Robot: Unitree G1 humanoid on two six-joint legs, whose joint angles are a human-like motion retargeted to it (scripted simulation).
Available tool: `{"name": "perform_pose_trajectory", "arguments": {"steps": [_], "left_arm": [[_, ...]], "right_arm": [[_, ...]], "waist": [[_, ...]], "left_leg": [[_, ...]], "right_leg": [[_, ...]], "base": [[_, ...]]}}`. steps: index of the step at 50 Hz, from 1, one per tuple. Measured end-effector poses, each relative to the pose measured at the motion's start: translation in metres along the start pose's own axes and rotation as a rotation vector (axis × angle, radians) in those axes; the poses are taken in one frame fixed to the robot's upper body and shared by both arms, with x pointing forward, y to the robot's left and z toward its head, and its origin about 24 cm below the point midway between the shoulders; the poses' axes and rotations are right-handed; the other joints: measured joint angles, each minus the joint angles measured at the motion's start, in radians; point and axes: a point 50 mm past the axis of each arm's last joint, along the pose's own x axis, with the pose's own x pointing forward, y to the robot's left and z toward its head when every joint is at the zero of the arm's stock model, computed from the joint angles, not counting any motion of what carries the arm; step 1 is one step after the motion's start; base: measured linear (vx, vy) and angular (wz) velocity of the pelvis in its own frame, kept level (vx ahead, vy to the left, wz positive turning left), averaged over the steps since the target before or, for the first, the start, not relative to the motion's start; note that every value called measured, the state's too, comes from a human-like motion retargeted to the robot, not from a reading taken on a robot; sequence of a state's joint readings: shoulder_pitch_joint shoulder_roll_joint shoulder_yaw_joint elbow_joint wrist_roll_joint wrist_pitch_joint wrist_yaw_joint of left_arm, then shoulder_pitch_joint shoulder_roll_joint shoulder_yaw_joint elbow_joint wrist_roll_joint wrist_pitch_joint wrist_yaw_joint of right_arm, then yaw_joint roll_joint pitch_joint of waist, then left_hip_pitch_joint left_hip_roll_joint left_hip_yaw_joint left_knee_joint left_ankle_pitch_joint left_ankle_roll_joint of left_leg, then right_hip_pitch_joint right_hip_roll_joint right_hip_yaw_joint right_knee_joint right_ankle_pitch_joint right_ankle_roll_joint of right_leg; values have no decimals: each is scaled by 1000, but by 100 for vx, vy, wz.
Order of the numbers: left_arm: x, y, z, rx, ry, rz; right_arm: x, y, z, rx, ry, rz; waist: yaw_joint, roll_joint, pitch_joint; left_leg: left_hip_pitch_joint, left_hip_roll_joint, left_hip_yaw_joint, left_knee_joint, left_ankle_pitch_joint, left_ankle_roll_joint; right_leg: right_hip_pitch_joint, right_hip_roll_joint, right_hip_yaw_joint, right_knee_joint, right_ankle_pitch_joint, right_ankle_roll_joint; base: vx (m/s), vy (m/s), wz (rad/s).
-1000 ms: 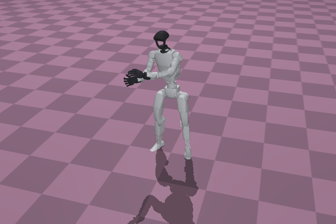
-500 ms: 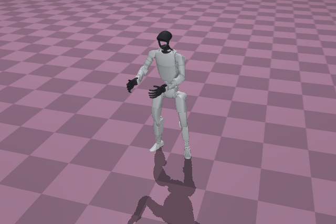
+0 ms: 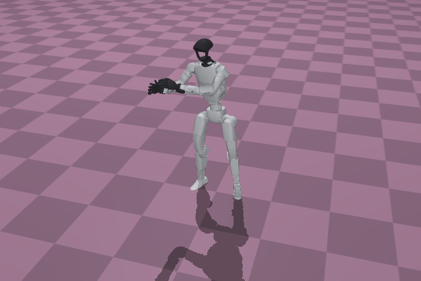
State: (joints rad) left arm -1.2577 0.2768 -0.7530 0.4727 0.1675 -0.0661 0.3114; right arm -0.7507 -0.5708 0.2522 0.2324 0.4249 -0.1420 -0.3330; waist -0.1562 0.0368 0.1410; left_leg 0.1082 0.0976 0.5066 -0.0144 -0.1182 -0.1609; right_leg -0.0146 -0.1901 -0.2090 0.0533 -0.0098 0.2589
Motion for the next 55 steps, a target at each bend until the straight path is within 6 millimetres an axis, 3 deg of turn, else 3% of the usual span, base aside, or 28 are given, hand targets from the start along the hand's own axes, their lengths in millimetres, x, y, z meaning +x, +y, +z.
{"name": "perform_pose_trajectory", "arguments": {"steps": [2,3,4,5,6,7,8,9,13,15,20,25,28,29,30,31,38,40,42,43,45,49,55], "left_arm": [[21,9,12,34,-22,79],[27,8,15,97,-32,68],[32,6,15,209,-49,28],[36,2,14,348,-66,-29],[38,0,12,406,-63,-66],[41,-2,11,454,-60,-102],[42,-5,10,479,-58,-139],[42,-8,8,508,-54,-171],[37,-24,-4,594,-20,-272],[38,-26,-3,510,12,-175],[27,-41,-16,501,55,-222],[25,-26,-17,379,45,-99],[21,-7,-17,211,54,26],[17,-3,-20,169,58,32],[12,2,-23,141,62,24],[8,8,-24,49,72,78],[-45,40,-48,-527,174,434],[-66,45,-59,-690,220,558],[-89,41,-74,-777,283,603],[-101,38,-81,-795,323,606],[-124,33,-95,-869,402,667],[-168,22,-120,-891,569,718],[-218,12,-139,-850,753,759]], "right_arm": [[9,5,16,433,-41,-205],[13,4,17,409,-49,-224],[20,5,12,-17,-68,-145],[27,-7,0,-652,-81,-66],[29,-2,-4,-647,-50,-25],[30,4,-8,-565,-16,9],[31,12,-8,-326,14,22],[31,16,-11,-211,41,30],[26,28,-29,-47,149,29],[21,32,-27,593,213,-309],[8,30,-49,635,295,-372],[4,13,-47,616,246,-452],[8,5,-33,462,169,-406],[11,3,-31,218,138,-288],[13,-1,-32,-113,128,-147],[14,-1,-26,-130,97,-146],[13,14,12,-147,-82,-106],[6,24,19,54,-102,-146],[-1,28,15,7,-99,-88],[-4,28,9,-97,-94,-46],[-16,32,1,19,-47,-56],[-39,23,-28,40,73,-101],[-76,1,-66,105,253,-232]], "waist": [[-26,10,9],[-38,11,8],[-46,12,4],[-53,13,0],[-66,18,1],[-80,22,4],[-97,24,11],[-110,26,16],[-153,33,42],[-174,36,68],[-202,31,84],[-186,21,73],[-153,13,54],[-139,9,44],[-125,6,32],[-109,3,25],[14,-32,-12],[48,-43,-12],[81,-57,-13],[96,-64,-14],[125,-75,-8],[174,-97,6],[227,-119,25]], "left_leg": [[4,2,13,0,1,-3],[6,3,19,0,0,-4],[7,4,28,-1,-1,-4],[9,6,37,-1,-2,-5],[10,8,44,-1,-2,-4],[11,8,50,-2,-2,-3],[13,6,55,-2,-1,-1],[14,6,61,-2,-1,0],[16,10,82,-4,5,0],[15,5,86,-7,9,0],[10,2,91,-8,16,-5],[10,-4,81,-8,15,-5],[15,-2,74,-6,11,-3],[17,-1,71,-5,8,-1],[19,-1,68,-4,5,2],[21,1,65,-3,2,3],[35,11,32,7,-16,14],[36,13,18,8,-19,14],[35,12,2,9,-22,17],[34,10,-8,10,-23,19],[29,9,-27,10,-23,19],[15,2,-68,6,-17,15],[-10,-12,-117,-6,-3,2]], "right_leg": [[-3,4,10,-2,1,-4],[-6,5,16,-2,2,-3],[-10,8,23,0,3,-1],[-17,12,31,3,4,3],[-20,14,38,3,6,3],[-23,16,44,2,8,3],[-24,15,49,2,10,3],[-26,17,54,1,12,3],[-37,25,71,-4,23,3],[-38,22,73,-11,30,3],[-41,21,74,-21,41,3],[-34,11,64,-24,41,3],[-27,11,58,-18,35,-1],[-25,11,56,-14,32,-1],[-23,11,55,-8,28,1],[-20,12,52,-5,25,0],[8,13,26,12,6,-3],[19,13,13,12,2,-5],[29,9,-2,11,-1,-6],[33,7,-10,11,-3,-6],[43,3,-29,8,-6,-10],[56,-7,-69,3,-8,-15],[64,-21,-119,-6,-7,-19]], "base": [[4,-1,-32],[3,-2,-37],[3,-3,-42],[2,-3,-43],[2,-2,-40],[2,-1,-34],[2,0,-32],[1,-1,-31],[0,-3,-28],[0,0,0],[0,0,0],[0,0,0],[0,0,0],[0,0,0],[0,0,0],[0,0,0],[2,1,20],[1,2,35],[0,4,42],[-1,4,47],[-2,4,51],[-3,5,54],[-3,6,45]]}}
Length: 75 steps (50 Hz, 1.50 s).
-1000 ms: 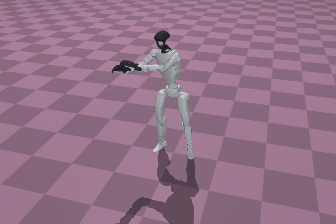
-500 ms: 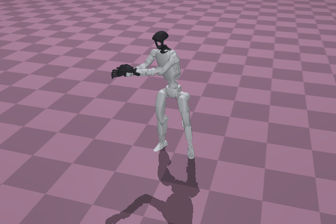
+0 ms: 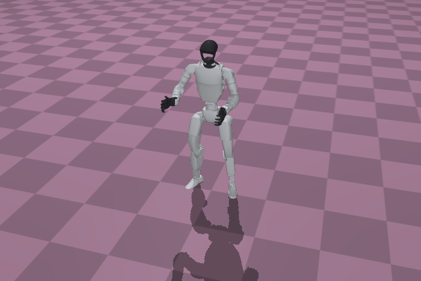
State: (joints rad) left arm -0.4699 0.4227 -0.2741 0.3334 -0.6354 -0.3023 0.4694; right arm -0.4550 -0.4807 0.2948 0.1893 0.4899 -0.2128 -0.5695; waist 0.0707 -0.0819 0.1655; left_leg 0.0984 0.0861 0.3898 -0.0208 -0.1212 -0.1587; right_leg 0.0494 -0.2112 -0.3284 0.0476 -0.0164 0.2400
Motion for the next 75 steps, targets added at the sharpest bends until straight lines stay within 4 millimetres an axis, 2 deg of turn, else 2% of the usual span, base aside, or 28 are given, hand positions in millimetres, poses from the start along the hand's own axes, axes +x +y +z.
{"name": "perform_pose_trajectory", "arguments": {"steps": [6,11,17,22,25,30,36,41,42,43,44,45,47,51,52,53,55,56,57,58,60,62,65,67,68,70,73,75], "left_arm": [[-7,22,-18,26,111,57],[1,33,-23,-22,180,96],[28,33,-8,38,182,53],[54,13,18,119,106,-61],[68,1,34,120,65,-108],[87,-4,56,112,29,-55],[91,3,70,187,-20,17],[81,10,59,209,11,-17],[78,11,54,215,28,-33],[76,12,49,245,52,-70],[74,14,45,221,64,-56],[72,16,43,170,70,-17],[69,18,33,235,119,-75],[69,23,26,226,164,-45],[70,24,28,212,162,-21],[73,24,32,172,145,34],[80,25,42,151,118,96],[83,25,45,198,112,81],[87,25,51,221,99,90],[91,26,59,195,70,146],[98,25,75,261,26,157],[105,23,97,259,-50,211],[112,14,131,338,-180,219],[112,5,152,417,-276,206],[112,-1,160,486,-319,185],[109,-12,175,553,-419,179],[104,-34,180,748,-504,93],[103,-51,172,940,-510,-29]], "right_arm": [[-14,-26,-35,90,196,-110],[-11,-41,-46,112,277,-187],[14,-37,-33,41,252,-117],[42,-23,-10,-63,165,-15],[55,-20,-2,-52,146,-5],[68,-35,3,74,176,-136],[64,-69,4,85,165,-300],[51,-94,-10,55,218,-373],[48,-99,-14,21,240,-373],[46,-105,-21,-93,277,-330],[45,-109,-22,-38,286,-384],[43,-113,-23,100,285,-487],[41,-121,-33,-130,367,-376],[43,-123,-37,-128,418,-377],[46,-120,-35,-85,408,-397],[52,-116,-29,39,374,-473],[61,-108,-18,110,334,-507],[66,-105,-15,-28,332,-423],[71,-101,-9,-90,318,-388],[78,-96,2,6,277,-441],[90,-89,19,-128,230,-376],[103,-79,44,-23,148,-421],[117,-64,81,-67,23,-394],[122,-52,104,-145,-74,-361],[124,-46,113,-257,-121,-326],[124,-30,131,-252,-222,-314],[120,-9,139,-401,-312,-218],[118,-1,134,-656,-330,-99]], "waist": [[24,-5,9],[21,-1,8],[0,6,-5],[-19,8,-26],[-30,7,-37],[-47,8,-46],[-63,11,-40],[-75,14,-35],[-77,14,-36],[-79,13,-37],[-81,15,-37],[-84,17,-35],[-85,13,-37],[-86,14,-39],[-86,15,-38],[-87,18,-35],[-86,19,-31],[-85,17,-33],[-84,17,-34],[-85,21,-33],[-83,21,-35],[-83,26,-36],[-81,27,-42],[-78,27,-50],[-76,26,-55],[-72,28,-64],[-61,25,-84],[-51,23,-100]], "left_leg": [[-15,-12,-25,-11,11,-10],[-19,-18,-31,-13,15,-14],[-19,-23,-29,-14,17,-16],[-20,-23,-23,-13,17,-17],[-20,-23,-20,-13,17,-17],[-17,-24,-15,-15,17,-17],[-9,-24,-1,-14,12,-15],[-1,-24,17,-7,3,-12],[0,-24,21,-6,1,-11],[2,-24,25,-4,-2,-9],[3,-23,28,-3,-3,-9],[4,-23,32,-3,-3,-10],[8,-23,40,-1,-7,-7],[13,-22,53,-1,-10,-4],[14,-21,56,-1,-10,-4],[14,-21,59,-3,-8,-4],[17,-20,64,-4,-6,-3],[18,-20,66,-5,-7,-2],[19,-20,68,-5,-7,-1],[19,-20,69,-6,-5,-1],[20,-20,72,-6,-6,-1],[19,-19,74,-8,-3,-3],[17,-18,76,-8,-2,-5],[15,-18,77,-7,-1,-6],[14,-18,77,-7,-1,-5],[12,-17,76,-6,-1,-6],[9,-17,73,-3,-2,-4],[8,-18,69,0,-6,0]], "right_leg": [[1,-11,-27,-6,5,-4],[2,-17,-34,-8,9,-8],[1,-21,-32,-10,14,-10],[-4,-22,-25,-11,18,-9],[-5,-21,-21,-12,20,-10],[-7,-21,-16,-12,21,-12],[-8,-21,-1,-10,21,-9],[-11,-21,17,-7,20,-7],[-12,-21,21,-7,20,-7],[-13,-22,26,-5,20,-6],[-14,-21,29,-5,20,-6],[-16,-20,32,-5,20,-7],[-17,-21,42,-2,19,-5],[-22,-18,55,0,21,-5],[-24,-18,58,0,22,-5],[-25,-17,60,0,22,-6],[-27,-15,64,0,24,-5],[-28,-15,67,1,25,-4],[-29,-15,68,2,25,-3],[-30,-14,69,1,26,-3],[-32,-14,72,2,28,0],[-33,-12,72,1,29,0],[-36,-12,72,1,31,1],[-37,-11,72,1,32,3],[-38,-12,72,1,33,5],[-39,-12,70,1,33,6],[-39,-13,66,2,31,9],[-37,-15,62,4,28,13]], "base": [[-2,5,22],[0,0,0],[0,0,0],[0,0,0],[0,0,0],[0,0,0],[0,0,0],[3,1,-20],[3,1,-21],[2,1,-21],[2,0,-20],[2,0,-20],[2,1,-21],[1,0,-14],[0,0,0],[0,0,0],[0,0,0],[0,0,0],[0,0,0],[0,0,0],[0,0,0],[0,0,0],[0,0,0],[0,0,0],[0,0,0],[3,0,2],[5,0,7],[5,0,12]]}}
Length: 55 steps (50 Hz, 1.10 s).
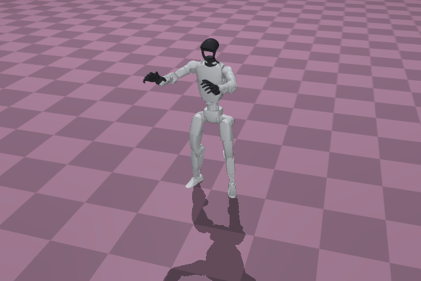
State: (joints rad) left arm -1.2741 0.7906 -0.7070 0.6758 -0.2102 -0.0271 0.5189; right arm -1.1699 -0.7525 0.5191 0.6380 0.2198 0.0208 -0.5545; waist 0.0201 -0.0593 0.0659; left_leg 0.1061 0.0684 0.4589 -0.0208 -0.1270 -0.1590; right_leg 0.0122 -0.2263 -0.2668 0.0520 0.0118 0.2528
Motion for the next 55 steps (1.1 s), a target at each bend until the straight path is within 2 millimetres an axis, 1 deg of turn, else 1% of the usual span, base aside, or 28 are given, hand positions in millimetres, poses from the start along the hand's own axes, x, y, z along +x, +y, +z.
{"name": "perform_pose_trajectory", "arguments": {"steps": [3,5,6,7,8,10,13,16,17,18,19,20,22,23,24,25,28,30,33,35,36,39,42,45,48,50,51,55], "left_arm": [[-5,-33,17,152,-90,-208],[-12,-58,30,202,-148,-306],[-17,-73,35,254,-176,-376],[-23,-87,40,289,-200,-428],[-29,-100,46,289,-217,-448],[-44,-127,53,325,-251,-516],[-69,-164,55,375,-265,-622],[-91,-188,51,368,-232,-696],[-97,-193,49,359,-217,-715],[-102,-196,46,360,-206,-738],[-103,-196,45,308,-183,-713],[-104,-195,45,232,-152,-663],[-108,-191,37,143,-113,-625],[-110,-188,33,100,-96,-613],[-111,-184,30,24,-67,-571],[-110,-178,28,-66,-29,-512],[-120,-170,11,-210,61,-471],[-127,-165,-1,-285,126,-461],[-138,-160,-22,-353,229,-461],[-144,-157,-38,-348,283,-490],[-148,-155,-44,-357,314,-486],[-152,-149,-60,-394,389,-440],[-155,-142,-73,-429,449,-411],[-155,-136,-82,-526,516,-377],[-155,-129,-86,-682,575,-320],[-155,-121,-87,-792,589,-271],[-156,-115,-86,-842,582,-247],[-159,-87,-84,-1006,524,-189]], "right_arm": [[-12,19,-2,-39,-17,155],[-25,34,-2,128,14,191],[-30,38,-8,74,15,242],[-36,43,-12,83,28,262],[-42,49,-12,218,68,219],[-54,57,-17,327,117,184],[-69,66,-25,446,186,133],[-81,72,-33,552,265,78],[-84,72,-38,537,280,77],[-86,72,-46,431,274,113],[-87,70,-46,491,296,65],[-88,67,-44,631,337,-28],[-87,60,-52,544,330,-51],[-84,56,-57,429,303,-28],[-81,50,-53,482,300,-95],[-78,44,-47,620,318,-207],[-68,30,-38,582,250,-271],[-59,23,-27,538,183,-282],[-47,19,-4,448,67,-254],[-39,21,10,253,-31,-180],[-38,25,16,215,-67,-156],[-40,41,38,203,-163,-93],[-51,68,44,128,-219,67],[-71,99,37,184,-159,282],[-96,117,10,396,57,405],[-111,116,-11,550,206,391],[-118,111,-21,609,256,364],[-141,77,-56,762,366,262]], "waist": [[12,1,-15],[14,4,-20],[12,4,-23],[10,6,-24],[5,10,-23],[-11,16,-20],[-48,26,-12],[-87,36,-3],[-99,39,-2],[-109,40,0],[-118,44,3],[-126,49,8],[-135,50,8],[-137,52,8],[-138,55,10],[-139,58,12],[-131,54,6],[-122,51,2],[-103,40,-3],[-91,30,-5],[-82,24,-6],[-57,7,-4],[-30,-12,6],[-3,-26,27],[27,-35,52],[45,-40,70],[53,-41,79],[75,-41,108]], "left_leg": [[-1,0,-11,6,-5,3],[-1,0,-21,9,-7,3],[-1,-1,-26,11,-8,4],[-1,-2,-32,12,-9,4],[-1,-3,-36,12,-8,3],[0,-5,-45,13,-7,1],[0,-9,-52,13,-6,0],[0,-12,-48,12,-4,-2],[0,-13,-45,11,-4,-2],[1,-14,-41,11,-5,-1],[1,-14,-36,10,-5,-2],[2,-14,-30,9,-4,-3],[5,-14,-18,8,-6,-2],[7,-14,-11,7,-7,-1],[9,-13,-5,6,-7,-1],[11,-12,0,5,-7,-2],[18,-11,13,4,-10,0],[22,-10,18,4,-12,2],[28,-7,21,3,-14,6],[31,-6,21,3,-16,10],[32,-5,21,3,-17,11],[32,-1,18,4,-17,11],[31,2,13,4,-17,14],[28,4,4,4,-16,18],[22,4,-9,3,-12,20],[15,4,-20,1,-9,20],[11,3,-26,0,-7,18],[-4,-1,-48,-4,2,8]], "right_leg": [[6,-3,-11,5,-7,2],[13,-5,-21,9,-13,2],[16,-7,-26,11,-16,3],[19,-9,-31,13,-18,3],[23,-10,-36,14,-21,1],[29,-13,-45,16,-25,-1],[34,-18,-52,16,-30,-6],[33,-20,-48,12,-30,-12],[32,-20,-45,10,-29,-14],[30,-21,-40,9,-28,-14],[28,-20,-35,7,-27,-16],[26,-19,-30,5,-26,-18],[21,-18,-17,2,-23,-18],[18,-17,-10,2,-23,-17],[16,-16,-4,1,-22,-17],[14,-14,1,0,-21,-18],[11,-11,14,1,-20,-14],[10,-9,21,4,-20,-12],[10,-6,26,9,-22,-9],[9,-5,28,14,-24,-5],[10,-4,28,15,-24,-4],[11,-1,27,17,-25,-3],[13,2,24,17,-25,-3],[16,4,17,14,-23,-5],[20,5,4,10,-21,-7],[21,4,-7,7,-19,-7],[21,3,-13,5,-18,-6],[21,-2,-37,0,-14,-3]], "base": [[5,0,20],[4,0,26],[3,0,27],[3,1,27],[2,1,26],[1,1,23],[0,0,0],[0,0,0],[-2,0,-19],[-2,0,-23],[-2,0,-27],[-1,-1,-30],[-1,-1,-34],[-1,-1,-35],[-1,-1,-33],[0,-2,-30],[0,-1,-24],[0,-1,-9],[0,0,0],[0,0,0],[0,0,0],[0,0,0],[-2,-1,3],[-5,-2,14],[-5,-1,22],[-5,0,28],[-4,1,31],[-4,2,31]]}}
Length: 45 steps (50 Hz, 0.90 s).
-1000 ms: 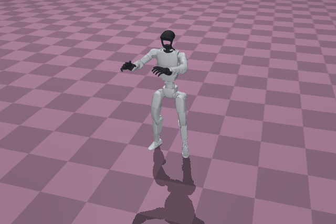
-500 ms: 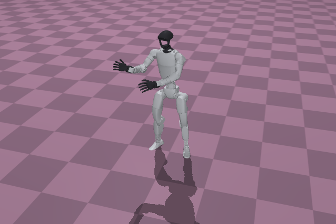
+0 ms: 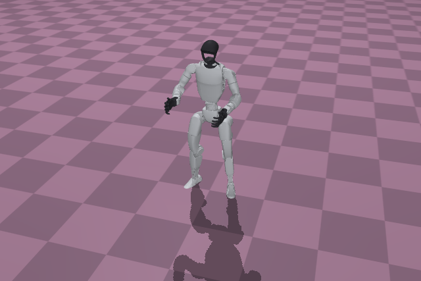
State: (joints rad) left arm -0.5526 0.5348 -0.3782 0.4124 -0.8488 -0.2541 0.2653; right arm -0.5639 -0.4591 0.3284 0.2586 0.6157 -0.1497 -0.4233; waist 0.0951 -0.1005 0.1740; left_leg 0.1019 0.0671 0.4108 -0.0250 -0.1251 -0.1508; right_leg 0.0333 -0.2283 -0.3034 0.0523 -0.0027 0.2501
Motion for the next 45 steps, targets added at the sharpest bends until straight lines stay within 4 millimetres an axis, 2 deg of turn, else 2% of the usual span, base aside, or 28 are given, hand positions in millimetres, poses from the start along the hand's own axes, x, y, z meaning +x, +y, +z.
{"name": "perform_pose_trajectory", "arguments": {"steps": [5,10,15,20,24,28,33,37,41,45], "left_arm": [[-10,16,18,-88,-15,-47],[7,16,33,-51,-6,-71],[45,-2,59,52,-29,-55],[78,-22,93,179,-64,18],[96,-37,126,254,-102,78],[106,-51,161,313,-167,128],[106,-70,204,346,-302,132],[97,-88,223,365,-433,47],[78,-105,227,430,-585,-78],[46,-116,220,582,-772,-185]], "right_arm": [[-14,-48,-4,142,76,-70],[10,-65,3,219,124,-113],[54,-56,30,161,124,-101],[90,-38,70,45,94,-130],[110,-23,105,2,62,-164],[120,-7,142,-36,-9,-175],[122,9,184,-50,-156,-155],[116,19,203,-42,-281,-101],[102,25,208,-65,-405,-22],[76,25,206,-169,-561,56]], "waist": [[6,8,15],[-4,18,17],[-27,29,37],[-57,39,58],[-78,45,70],[-89,49,70],[-84,53,49],[-70,55,20],[-61,56,-11],[-56,60,-40]], "left_leg": [[-19,-4,-19,-4,10,-14],[-35,-6,-29,-6,20,-21],[-49,-10,-36,-18,39,-26],[-60,-15,-42,-45,68,-38],[-70,-17,-43,-61,88,-52],[-80,-18,-39,-62,95,-67],[-74,-21,-28,-62,92,-75],[-57,-23,-19,-61,81,-70],[-43,-23,-13,-36,54,-60],[-37,-19,-11,-1,23,-50]], "right_leg": [[-4,-4,-21,-6,6,-1],[-12,-6,-32,-13,15,-6],[-23,-7,-38,-18,27,-12],[-40,-8,-46,-21,44,-12],[-55,-8,-50,-23,59,-7],[-66,-10,-50,-25,73,3],[-66,-12,-41,-28,82,11],[-56,-13,-30,-26,82,12],[-46,-19,-16,-12,72,11],[-46,-24,-2,19,55,9]], "base": [[-3,2,19],[-3,1,6],[-7,1,9],[-8,1,8],[-5,1,4],[0,0,0],[1,1,-3],[7,6,-15],[9,8,-12],[7,8,-7]]}}
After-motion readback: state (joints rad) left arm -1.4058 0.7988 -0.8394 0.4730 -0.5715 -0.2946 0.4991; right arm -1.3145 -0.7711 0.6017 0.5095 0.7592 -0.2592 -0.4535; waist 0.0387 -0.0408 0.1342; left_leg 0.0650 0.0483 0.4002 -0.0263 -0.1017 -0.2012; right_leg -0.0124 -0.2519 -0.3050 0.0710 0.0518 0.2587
